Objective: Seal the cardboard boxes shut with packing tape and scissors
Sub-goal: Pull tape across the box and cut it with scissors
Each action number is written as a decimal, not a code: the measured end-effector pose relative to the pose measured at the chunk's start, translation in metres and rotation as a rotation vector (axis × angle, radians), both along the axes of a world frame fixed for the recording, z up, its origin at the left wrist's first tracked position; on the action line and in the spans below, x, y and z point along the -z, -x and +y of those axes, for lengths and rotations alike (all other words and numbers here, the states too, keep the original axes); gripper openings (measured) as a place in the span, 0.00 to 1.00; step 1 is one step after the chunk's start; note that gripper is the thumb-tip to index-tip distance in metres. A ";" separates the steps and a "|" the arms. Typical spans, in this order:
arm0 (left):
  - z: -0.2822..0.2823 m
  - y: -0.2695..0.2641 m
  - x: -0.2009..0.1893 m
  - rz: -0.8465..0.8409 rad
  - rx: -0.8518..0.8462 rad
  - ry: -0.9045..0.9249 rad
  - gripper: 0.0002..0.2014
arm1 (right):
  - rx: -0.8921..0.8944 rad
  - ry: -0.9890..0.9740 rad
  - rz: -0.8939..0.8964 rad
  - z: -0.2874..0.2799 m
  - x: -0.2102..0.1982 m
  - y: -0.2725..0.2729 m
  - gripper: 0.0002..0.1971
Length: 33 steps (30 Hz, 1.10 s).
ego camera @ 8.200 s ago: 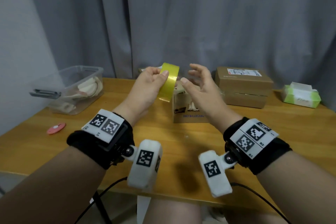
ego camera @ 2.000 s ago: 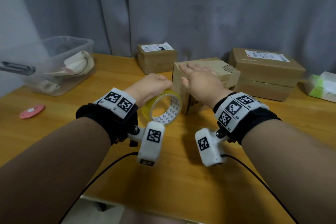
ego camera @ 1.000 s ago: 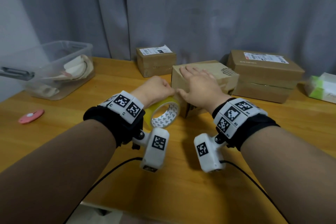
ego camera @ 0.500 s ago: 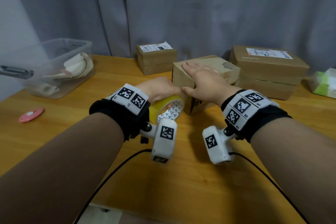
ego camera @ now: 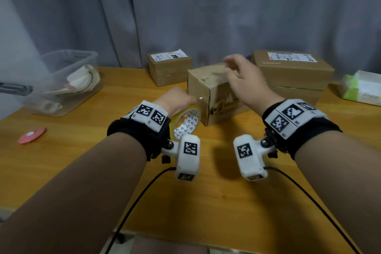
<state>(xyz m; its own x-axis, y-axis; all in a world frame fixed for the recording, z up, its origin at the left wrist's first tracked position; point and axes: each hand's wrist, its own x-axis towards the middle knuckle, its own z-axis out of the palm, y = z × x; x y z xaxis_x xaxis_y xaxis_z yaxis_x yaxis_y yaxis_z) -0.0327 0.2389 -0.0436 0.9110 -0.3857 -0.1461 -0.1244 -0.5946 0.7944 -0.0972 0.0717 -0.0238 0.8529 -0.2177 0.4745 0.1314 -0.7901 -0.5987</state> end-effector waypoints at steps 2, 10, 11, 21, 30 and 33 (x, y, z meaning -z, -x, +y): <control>0.002 0.003 -0.001 -0.025 0.003 -0.012 0.14 | 0.185 0.116 0.037 -0.016 0.010 0.020 0.10; 0.007 0.014 -0.004 -0.042 -0.017 -0.016 0.15 | 0.611 0.264 0.825 -0.064 0.066 0.073 0.19; 0.008 0.015 -0.005 -0.043 -0.013 -0.017 0.15 | 0.573 0.269 0.832 -0.063 0.068 0.074 0.18; 0.010 0.010 -0.002 -0.053 0.017 -0.033 0.14 | 0.467 -0.208 -0.096 -0.029 0.042 0.080 0.24; 0.011 0.002 0.000 -0.032 0.029 -0.032 0.12 | 0.240 0.249 0.062 0.042 -0.014 0.009 0.26; 0.011 -0.001 0.001 -0.015 0.027 -0.057 0.13 | 0.280 0.424 0.197 0.048 -0.018 -0.008 0.26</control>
